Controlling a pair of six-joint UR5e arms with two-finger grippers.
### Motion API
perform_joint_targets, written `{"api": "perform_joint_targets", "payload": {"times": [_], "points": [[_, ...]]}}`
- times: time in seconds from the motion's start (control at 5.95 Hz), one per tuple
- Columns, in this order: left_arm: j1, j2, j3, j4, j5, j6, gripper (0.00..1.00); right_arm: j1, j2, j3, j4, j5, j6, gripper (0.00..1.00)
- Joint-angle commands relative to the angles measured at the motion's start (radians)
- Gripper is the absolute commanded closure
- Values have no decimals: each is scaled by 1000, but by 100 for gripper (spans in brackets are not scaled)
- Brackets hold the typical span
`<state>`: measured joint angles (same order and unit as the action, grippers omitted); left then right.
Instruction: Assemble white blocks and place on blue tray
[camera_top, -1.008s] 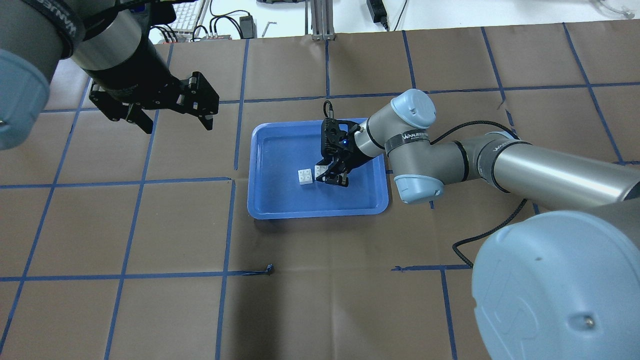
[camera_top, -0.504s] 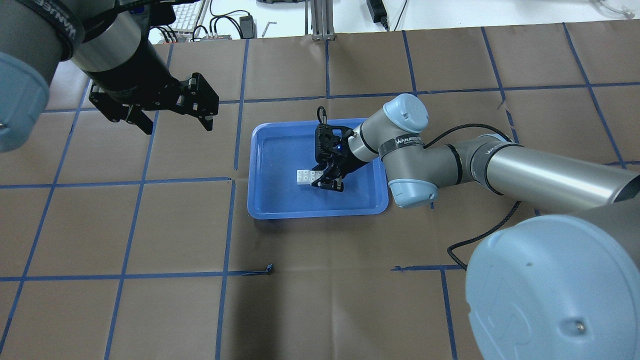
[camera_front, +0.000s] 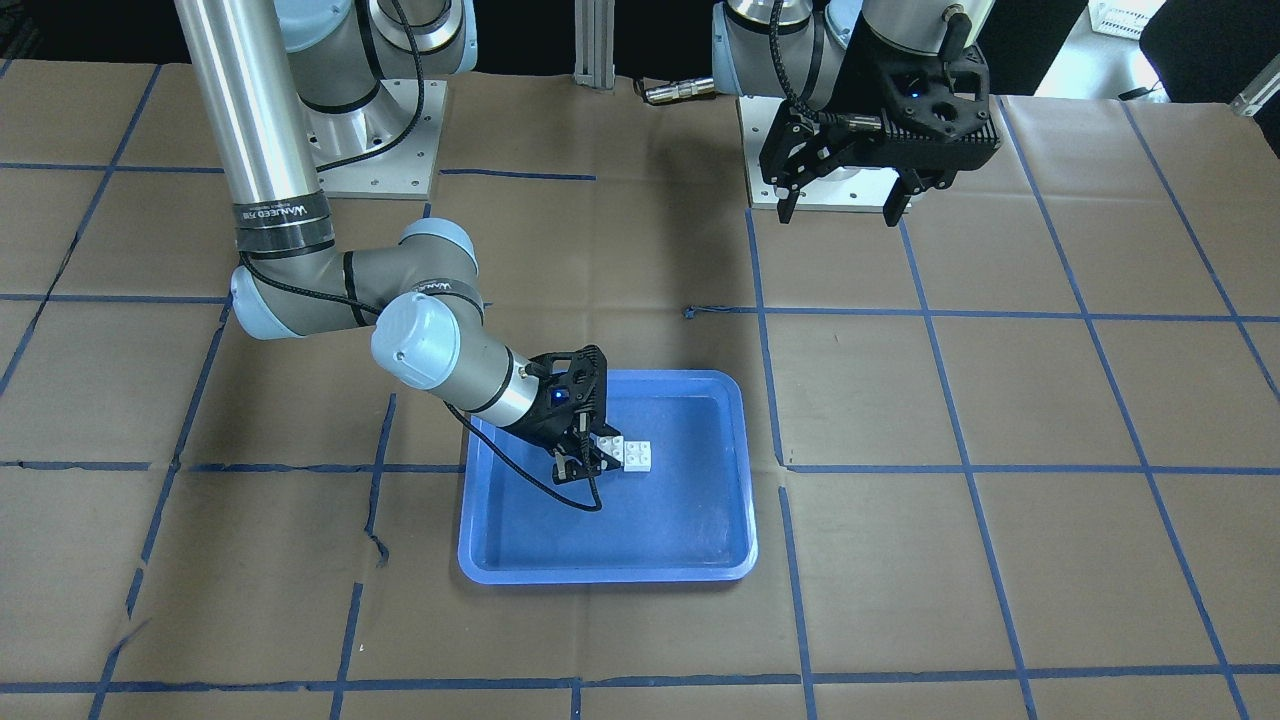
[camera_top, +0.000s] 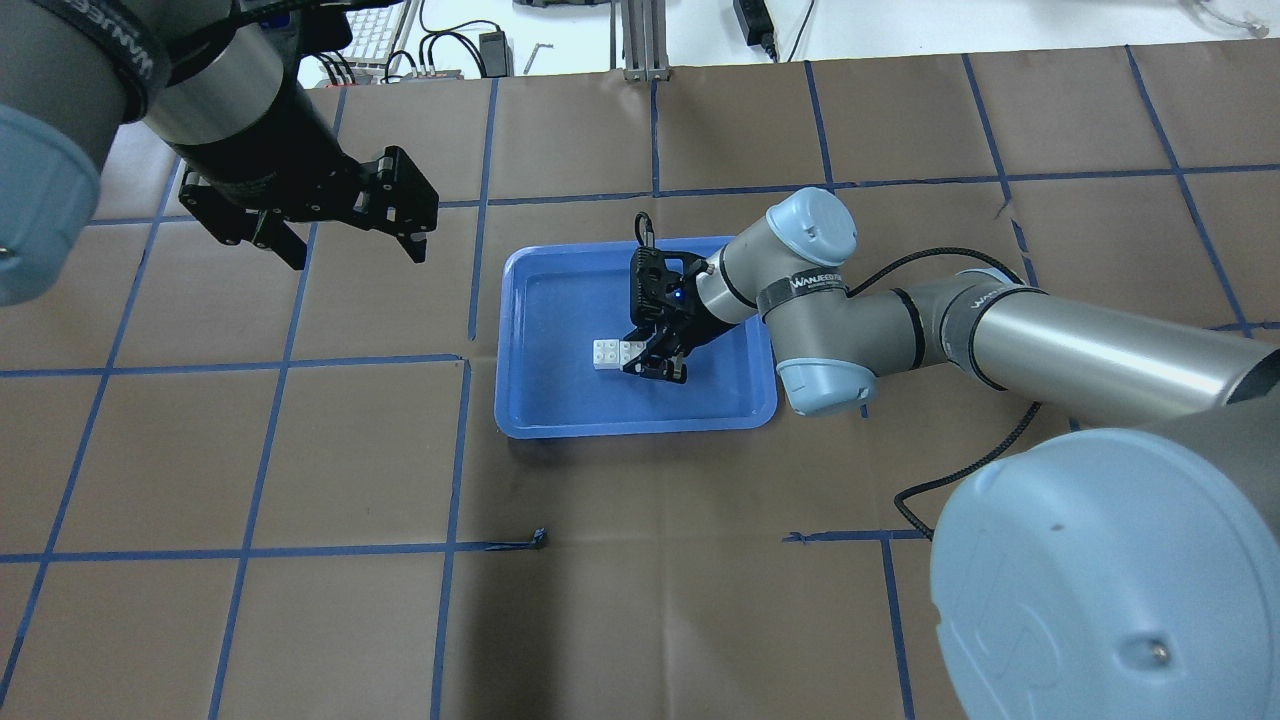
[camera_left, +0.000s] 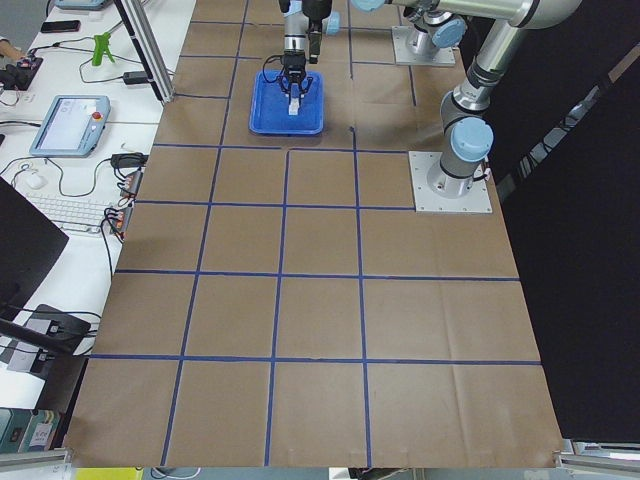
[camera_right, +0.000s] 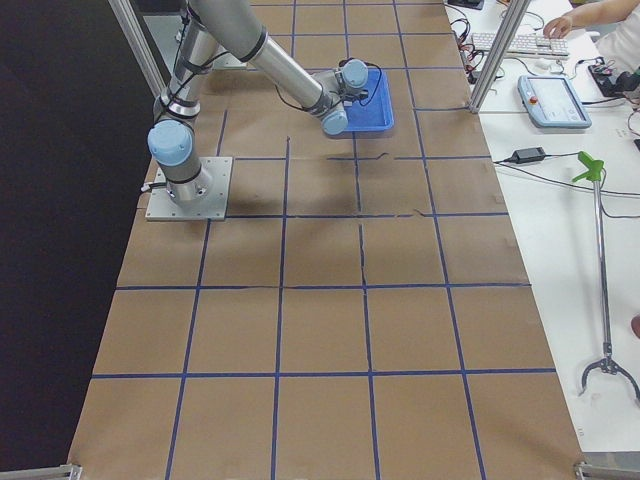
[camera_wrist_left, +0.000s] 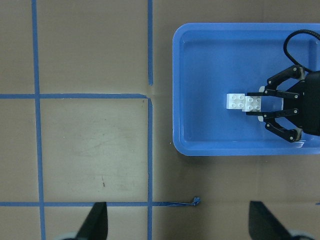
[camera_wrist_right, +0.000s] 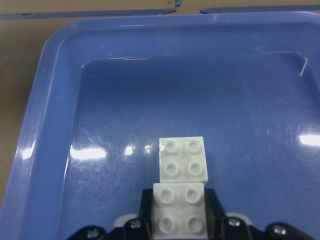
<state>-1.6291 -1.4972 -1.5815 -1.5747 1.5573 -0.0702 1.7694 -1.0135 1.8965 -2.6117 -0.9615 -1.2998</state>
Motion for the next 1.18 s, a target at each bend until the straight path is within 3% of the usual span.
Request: {"api": "perform_joint_targets", "payload": {"times": [0.0,1.01], "points": [[0,0,0,-1,0,0,1,-1,1,0,-2,-2,4,76],[0,0,0,-1,3,0,1,-1,1,1,-27,-2,40,76]]}}
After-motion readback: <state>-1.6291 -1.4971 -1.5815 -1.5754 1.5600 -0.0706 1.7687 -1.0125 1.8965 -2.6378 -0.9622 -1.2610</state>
